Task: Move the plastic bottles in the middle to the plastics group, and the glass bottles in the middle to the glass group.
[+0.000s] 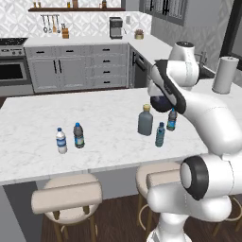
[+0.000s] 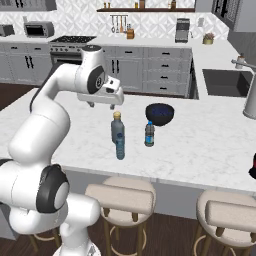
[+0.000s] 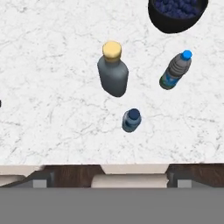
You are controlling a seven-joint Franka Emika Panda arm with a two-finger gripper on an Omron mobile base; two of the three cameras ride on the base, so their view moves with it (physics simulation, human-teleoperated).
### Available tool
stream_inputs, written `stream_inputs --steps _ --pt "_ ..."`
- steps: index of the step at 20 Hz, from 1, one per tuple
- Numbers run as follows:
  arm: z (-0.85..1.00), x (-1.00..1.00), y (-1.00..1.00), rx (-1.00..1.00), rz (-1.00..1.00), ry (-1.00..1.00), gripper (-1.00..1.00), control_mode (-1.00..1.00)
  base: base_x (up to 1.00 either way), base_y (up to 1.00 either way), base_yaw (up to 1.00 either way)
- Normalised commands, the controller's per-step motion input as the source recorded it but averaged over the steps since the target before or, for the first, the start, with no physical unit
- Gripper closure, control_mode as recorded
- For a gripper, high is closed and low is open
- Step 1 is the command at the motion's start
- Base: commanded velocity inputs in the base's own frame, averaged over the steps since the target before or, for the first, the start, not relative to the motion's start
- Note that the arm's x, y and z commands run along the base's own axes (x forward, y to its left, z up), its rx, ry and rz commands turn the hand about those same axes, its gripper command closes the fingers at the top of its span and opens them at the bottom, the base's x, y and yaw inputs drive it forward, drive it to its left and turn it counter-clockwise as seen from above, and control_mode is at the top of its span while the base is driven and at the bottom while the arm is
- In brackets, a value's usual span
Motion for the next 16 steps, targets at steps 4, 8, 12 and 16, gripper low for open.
stream_inputs --steps 4,8,12,16 --pt "-0.06 0.13 0.02 0.0 0.0 -0.06 -1.0 -1.0 0.0 0.0 0.0" --pt "-0.11 0.19 0.03 0.0 0.0 -0.13 -1.0 -1.0 0.0 0.0 0.0" --pt "-0.13 0.21 0.0 0.0 0.0 -0.14 -1.0 -1.0 0.0 0.0 0.0" --pt "-0.1 0.07 0.0 0.0 0.0 -0.06 -1.0 -1.0 0.0 0.0 0.0"
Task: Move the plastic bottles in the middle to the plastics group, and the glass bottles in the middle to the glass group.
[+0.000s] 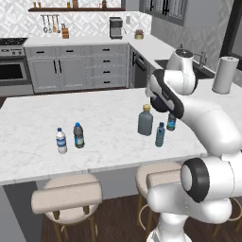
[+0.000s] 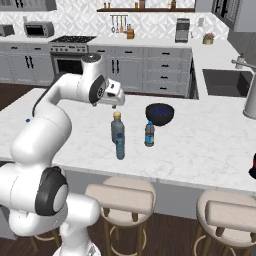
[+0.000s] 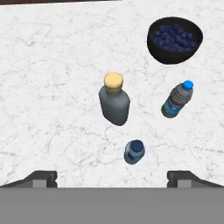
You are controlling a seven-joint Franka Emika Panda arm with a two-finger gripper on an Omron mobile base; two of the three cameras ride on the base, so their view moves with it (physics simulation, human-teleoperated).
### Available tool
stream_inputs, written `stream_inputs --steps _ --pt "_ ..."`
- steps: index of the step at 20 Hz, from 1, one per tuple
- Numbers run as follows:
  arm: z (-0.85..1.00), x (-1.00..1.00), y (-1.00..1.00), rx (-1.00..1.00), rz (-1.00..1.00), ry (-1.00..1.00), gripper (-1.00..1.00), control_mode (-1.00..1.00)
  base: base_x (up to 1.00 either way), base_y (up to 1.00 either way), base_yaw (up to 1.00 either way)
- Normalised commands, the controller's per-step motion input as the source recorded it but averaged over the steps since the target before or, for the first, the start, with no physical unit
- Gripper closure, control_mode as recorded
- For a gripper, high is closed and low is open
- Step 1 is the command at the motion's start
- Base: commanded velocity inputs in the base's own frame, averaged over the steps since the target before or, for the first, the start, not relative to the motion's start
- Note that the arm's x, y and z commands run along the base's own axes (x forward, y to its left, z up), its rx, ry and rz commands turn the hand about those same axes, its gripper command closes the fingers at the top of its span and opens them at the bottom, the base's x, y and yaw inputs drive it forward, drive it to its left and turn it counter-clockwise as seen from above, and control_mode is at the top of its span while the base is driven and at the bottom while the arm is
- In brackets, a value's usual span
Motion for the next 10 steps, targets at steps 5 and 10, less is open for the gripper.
stream_inputs --steps 5,10 --pt "-0.1 0.0 0.0 0.0 0.0 0.0 -1.0 -1.0 0.0 0.0 0.0" --pt "-0.06 -0.12 -0.05 0.0 0.0 0.0 -1.0 -1.0 0.0 0.0 0.0"
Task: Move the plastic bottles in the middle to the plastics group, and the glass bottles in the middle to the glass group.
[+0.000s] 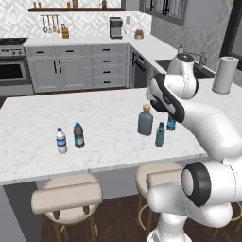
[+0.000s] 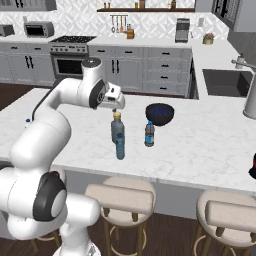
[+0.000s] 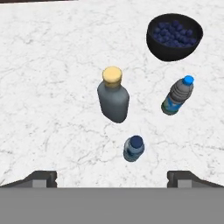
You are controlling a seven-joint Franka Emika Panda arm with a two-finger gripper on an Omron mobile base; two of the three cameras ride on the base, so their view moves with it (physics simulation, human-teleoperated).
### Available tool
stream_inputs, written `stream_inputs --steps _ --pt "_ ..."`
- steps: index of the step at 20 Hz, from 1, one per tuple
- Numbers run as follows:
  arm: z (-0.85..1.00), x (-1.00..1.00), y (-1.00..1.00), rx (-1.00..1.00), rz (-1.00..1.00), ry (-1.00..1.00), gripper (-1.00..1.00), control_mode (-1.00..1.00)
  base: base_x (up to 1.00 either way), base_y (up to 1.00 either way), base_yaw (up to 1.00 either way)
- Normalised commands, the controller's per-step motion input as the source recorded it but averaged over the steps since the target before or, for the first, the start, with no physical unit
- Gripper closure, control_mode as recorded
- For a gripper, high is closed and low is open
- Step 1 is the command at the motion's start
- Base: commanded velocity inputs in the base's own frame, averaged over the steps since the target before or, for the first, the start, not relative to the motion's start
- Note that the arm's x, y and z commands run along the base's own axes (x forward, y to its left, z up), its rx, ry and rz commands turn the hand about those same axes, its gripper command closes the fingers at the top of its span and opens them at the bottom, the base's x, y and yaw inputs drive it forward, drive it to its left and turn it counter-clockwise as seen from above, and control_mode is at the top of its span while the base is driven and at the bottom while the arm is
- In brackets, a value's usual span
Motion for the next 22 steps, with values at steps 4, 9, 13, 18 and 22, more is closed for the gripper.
stream_inputs --steps 4,9,13,18,22 --pt "-0.12 -0.23 -0.09 0.0 0.0 0.01 -1.0 -1.0 0.0 0.0 0.0" --pt "-0.19 -0.27 -0.04 0.0 0.0 0.07 -1.0 -1.0 0.0 0.0 0.0" --pt "-0.33 -0.2 -0.04 0.0 0.0 0.14 -1.0 -1.0 0.0 0.0 0.0" --pt "-0.22 -0.03 -0.21 -0.01 0.0 0.15 -1.0 -1.0 0.0 0.0 0.0" --pt "-0.2 -0.08 -0.13 -0.04 0.0 0.2 -1.0 -1.0 0.0 0.0 0.0"
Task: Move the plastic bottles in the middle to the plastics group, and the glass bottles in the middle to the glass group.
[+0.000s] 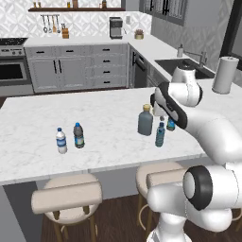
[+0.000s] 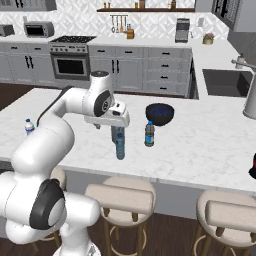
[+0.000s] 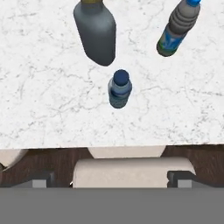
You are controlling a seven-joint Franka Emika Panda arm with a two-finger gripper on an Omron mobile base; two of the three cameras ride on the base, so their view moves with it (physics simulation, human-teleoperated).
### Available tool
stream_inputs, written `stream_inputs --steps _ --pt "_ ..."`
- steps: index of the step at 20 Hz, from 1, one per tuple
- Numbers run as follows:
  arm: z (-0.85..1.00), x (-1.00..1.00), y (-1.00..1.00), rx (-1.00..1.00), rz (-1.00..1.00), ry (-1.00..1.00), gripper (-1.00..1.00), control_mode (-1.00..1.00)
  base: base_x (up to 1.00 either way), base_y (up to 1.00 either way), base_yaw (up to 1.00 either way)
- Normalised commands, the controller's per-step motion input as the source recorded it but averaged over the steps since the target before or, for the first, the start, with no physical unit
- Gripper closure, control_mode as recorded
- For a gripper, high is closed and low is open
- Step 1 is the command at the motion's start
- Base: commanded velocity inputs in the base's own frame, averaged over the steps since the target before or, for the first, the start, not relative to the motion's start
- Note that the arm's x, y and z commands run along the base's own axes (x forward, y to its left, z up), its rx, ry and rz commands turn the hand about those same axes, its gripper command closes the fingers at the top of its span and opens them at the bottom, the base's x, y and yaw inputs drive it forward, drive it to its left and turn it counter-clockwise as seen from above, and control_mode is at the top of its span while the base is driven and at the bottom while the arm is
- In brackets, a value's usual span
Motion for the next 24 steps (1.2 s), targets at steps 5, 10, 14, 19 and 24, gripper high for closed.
stream_inputs --steps 5,10,14,19,24 --pt "-0.38 0.02 0.0 -0.02 0.0 0.05 -1.0 -1.0 0.0 0.0 0.0" --pt "-0.4 0.03 -0.09 0.0 0.0 0.0 -1.0 -1.0 0.0 0.0 0.0" --pt "-0.32 0.09 -0.04 0.0 0.0 0.0 -1.0 -1.0 0.0 0.0 0.0" --pt "-0.19 0.28 -0.01 0.0 0.0 0.0 -1.0 -1.0 0.0 0.0 0.0" --pt "-0.17 0.29 -0.06 0.0 0.0 0.0 -1.0 -1.0 0.0 0.0 0.0"
